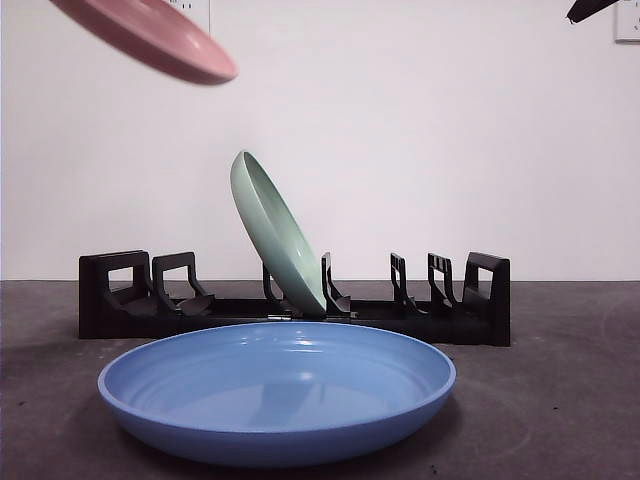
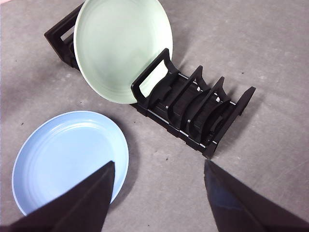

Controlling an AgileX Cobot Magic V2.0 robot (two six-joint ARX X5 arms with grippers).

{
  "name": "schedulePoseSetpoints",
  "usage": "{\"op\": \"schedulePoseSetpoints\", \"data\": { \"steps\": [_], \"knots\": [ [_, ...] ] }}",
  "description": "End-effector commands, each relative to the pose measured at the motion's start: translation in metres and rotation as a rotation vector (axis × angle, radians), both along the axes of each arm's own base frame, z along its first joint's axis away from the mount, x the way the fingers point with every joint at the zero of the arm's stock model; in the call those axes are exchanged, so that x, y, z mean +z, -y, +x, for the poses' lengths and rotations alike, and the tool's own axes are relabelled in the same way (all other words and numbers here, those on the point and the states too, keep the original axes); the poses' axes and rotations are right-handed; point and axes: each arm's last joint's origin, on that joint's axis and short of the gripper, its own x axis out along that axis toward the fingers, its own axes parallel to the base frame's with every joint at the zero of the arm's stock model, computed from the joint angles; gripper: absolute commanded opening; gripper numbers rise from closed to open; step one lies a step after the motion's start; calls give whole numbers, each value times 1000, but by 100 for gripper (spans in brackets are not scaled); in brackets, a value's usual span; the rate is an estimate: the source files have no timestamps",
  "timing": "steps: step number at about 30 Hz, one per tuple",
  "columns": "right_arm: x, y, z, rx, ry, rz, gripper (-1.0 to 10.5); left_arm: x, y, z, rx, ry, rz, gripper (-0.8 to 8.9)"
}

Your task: Place the plate

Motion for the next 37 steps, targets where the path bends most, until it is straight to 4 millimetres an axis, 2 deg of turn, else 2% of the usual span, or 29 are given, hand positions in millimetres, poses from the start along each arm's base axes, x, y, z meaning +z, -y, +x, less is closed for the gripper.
{"op": "schedulePoseSetpoints", "data": {
  "steps": [1, 6, 11, 13, 19, 23, 29, 37],
  "knots": [
    [1, -2, 1, 11, 6, -2, 285, -4, -1, -12, -37, -63, -52, 8],
    [1, -2, 1, 11, 5, -3, 284, -30, -5, -31, -90, -180, -104, 8],
    [1, -2, 1, 11, 5, -3, 284, -69, -8, -48, -123, -325, -128, 7],
    [1, -2, 1, 11, 5, -3, 284, -82, -9, -53, -132, -326, -154, 7],
    [1, -2, 1, 11, 5, -3, 285, -116, -5, -71, -207, -264, -377, 8],
    [1, -2, 1, 11, 3, -4, 285, -146, -3, -80, -221, -271, -465, 7],
    [1, -2, 1, 11, 1, -4, 285, -197, 3, -83, -212, -305, -521, 7],
    [1, -2, 1, 11, -1, -5, 284, -236, 15, -68, -207, -315, -637, 7]
  ]
}}
